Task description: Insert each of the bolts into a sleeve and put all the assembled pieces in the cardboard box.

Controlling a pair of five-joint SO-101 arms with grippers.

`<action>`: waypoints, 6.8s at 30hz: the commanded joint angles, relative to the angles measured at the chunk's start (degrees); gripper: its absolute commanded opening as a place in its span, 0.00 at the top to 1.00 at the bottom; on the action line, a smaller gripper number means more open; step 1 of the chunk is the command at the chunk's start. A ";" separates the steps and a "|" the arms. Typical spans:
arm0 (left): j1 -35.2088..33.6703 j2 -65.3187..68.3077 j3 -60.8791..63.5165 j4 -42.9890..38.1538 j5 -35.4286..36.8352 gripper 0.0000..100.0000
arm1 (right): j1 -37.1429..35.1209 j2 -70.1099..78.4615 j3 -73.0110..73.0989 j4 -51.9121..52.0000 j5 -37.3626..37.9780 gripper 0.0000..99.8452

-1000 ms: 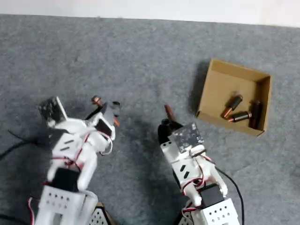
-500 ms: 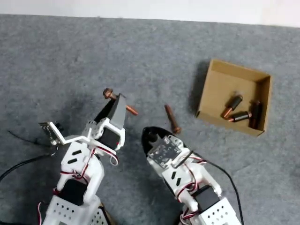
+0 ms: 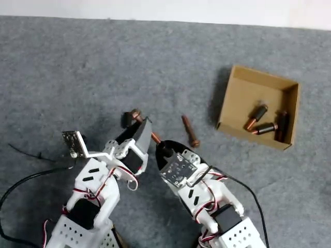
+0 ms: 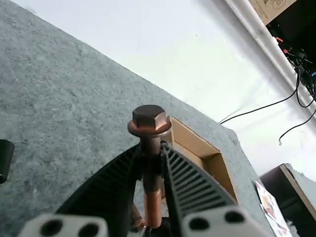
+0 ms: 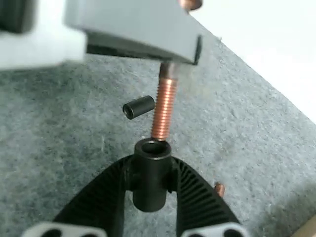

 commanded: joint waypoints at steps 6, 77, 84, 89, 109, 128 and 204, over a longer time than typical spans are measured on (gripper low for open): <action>2.33 -1.10 0.92 0.79 -0.53 0.99 | 0.40 -0.22 7.60 -2.24 0.35 0.99; -14.55 -1.01 -1.54 5.10 12.04 0.78 | 16.48 -0.75 7.60 -8.13 -3.08 0.99; -14.64 -1.01 -0.84 5.10 11.87 0.92 | 30.29 -0.22 7.16 -12.62 -12.66 0.99; -14.64 -1.01 -0.48 5.10 11.69 0.97 | 35.30 -0.04 1.10 -12.53 -13.71 0.99; -14.64 -1.01 1.10 5.36 5.89 0.99 | 45.49 90.07 -63.52 -12.18 -26.02 0.99; -14.64 -0.92 1.10 6.51 5.80 0.99 | 41.80 108.44 -77.14 0.31 -21.36 0.73; -45.05 -0.84 0.66 6.51 15.74 0.99 | -9.01 151.60 -133.23 40.04 -54.51 0.73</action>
